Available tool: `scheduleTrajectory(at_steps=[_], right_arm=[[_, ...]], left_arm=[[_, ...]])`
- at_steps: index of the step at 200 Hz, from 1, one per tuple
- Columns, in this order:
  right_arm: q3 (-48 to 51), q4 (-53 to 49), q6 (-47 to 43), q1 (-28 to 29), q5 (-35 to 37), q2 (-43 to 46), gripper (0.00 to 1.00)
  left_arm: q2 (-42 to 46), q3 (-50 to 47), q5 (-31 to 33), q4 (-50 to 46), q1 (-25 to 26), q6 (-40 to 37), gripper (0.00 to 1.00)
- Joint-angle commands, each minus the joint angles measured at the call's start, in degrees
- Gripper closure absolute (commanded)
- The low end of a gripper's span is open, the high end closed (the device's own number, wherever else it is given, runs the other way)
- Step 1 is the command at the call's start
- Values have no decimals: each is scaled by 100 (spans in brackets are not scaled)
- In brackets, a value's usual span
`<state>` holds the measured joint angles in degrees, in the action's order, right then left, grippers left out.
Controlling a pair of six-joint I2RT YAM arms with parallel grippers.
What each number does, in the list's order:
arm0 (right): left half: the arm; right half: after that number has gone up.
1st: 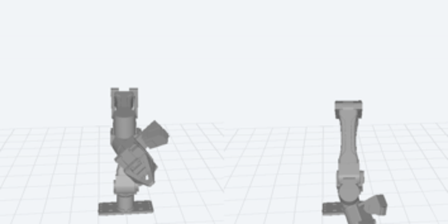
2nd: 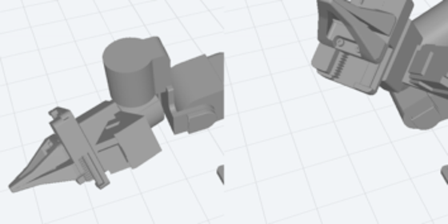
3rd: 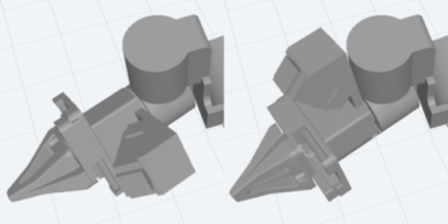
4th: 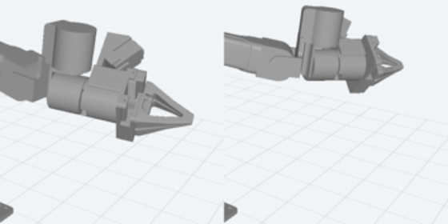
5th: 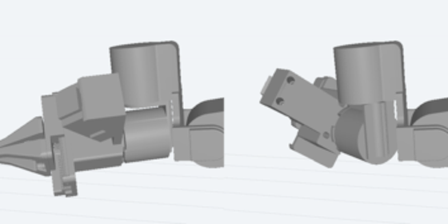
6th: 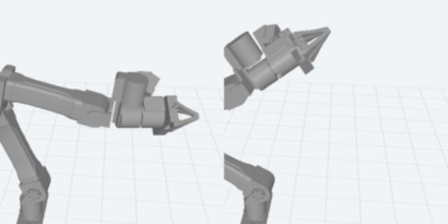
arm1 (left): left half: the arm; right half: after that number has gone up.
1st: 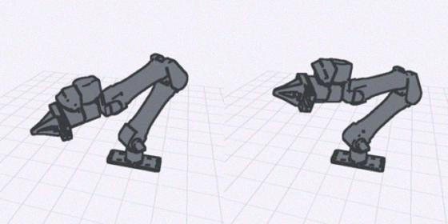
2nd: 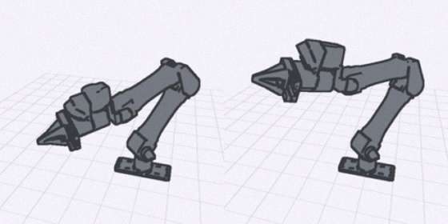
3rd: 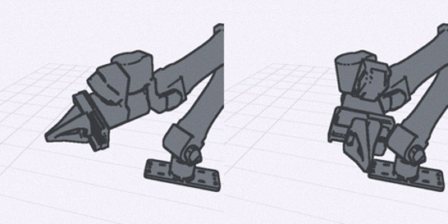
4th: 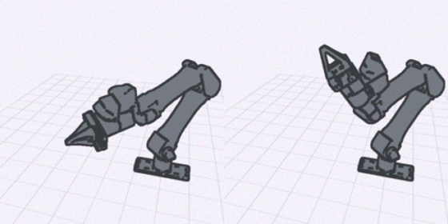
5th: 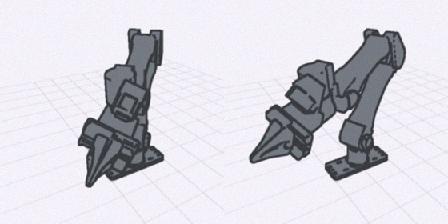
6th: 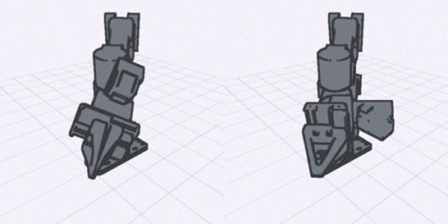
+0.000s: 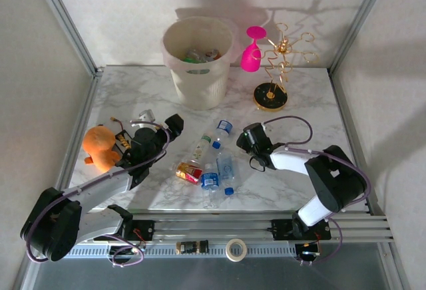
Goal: Put the plastic bottles in the bin
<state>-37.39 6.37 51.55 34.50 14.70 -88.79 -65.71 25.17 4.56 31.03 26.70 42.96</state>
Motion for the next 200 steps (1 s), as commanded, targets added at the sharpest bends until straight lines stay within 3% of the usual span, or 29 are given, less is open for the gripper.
scheduleTrajectory(at_steps=[1, 50, 91, 149, 200], right_arm=[[70, 111, -558, 13, -233, 550, 53], [-95, 520, -1402, 16, -359, 1569, 57], [-969, 743, -2145, 24, -678, 1720, 57], [-2609, 1123, -2846, 22, -1072, 993, 57], [-4400, 1166, -3388, 22, -1217, -344, 56]], left_arm=[[-60, -70, 107, 126, 3, 72, 0], [-45, -209, 92, 244, -118, 72, 0], [-54, -273, 6, 293, -252, 45, 0], [20, -458, -104, 270, -358, -9, 0], [205, -605, -95, 109, -426, -87, 0]])
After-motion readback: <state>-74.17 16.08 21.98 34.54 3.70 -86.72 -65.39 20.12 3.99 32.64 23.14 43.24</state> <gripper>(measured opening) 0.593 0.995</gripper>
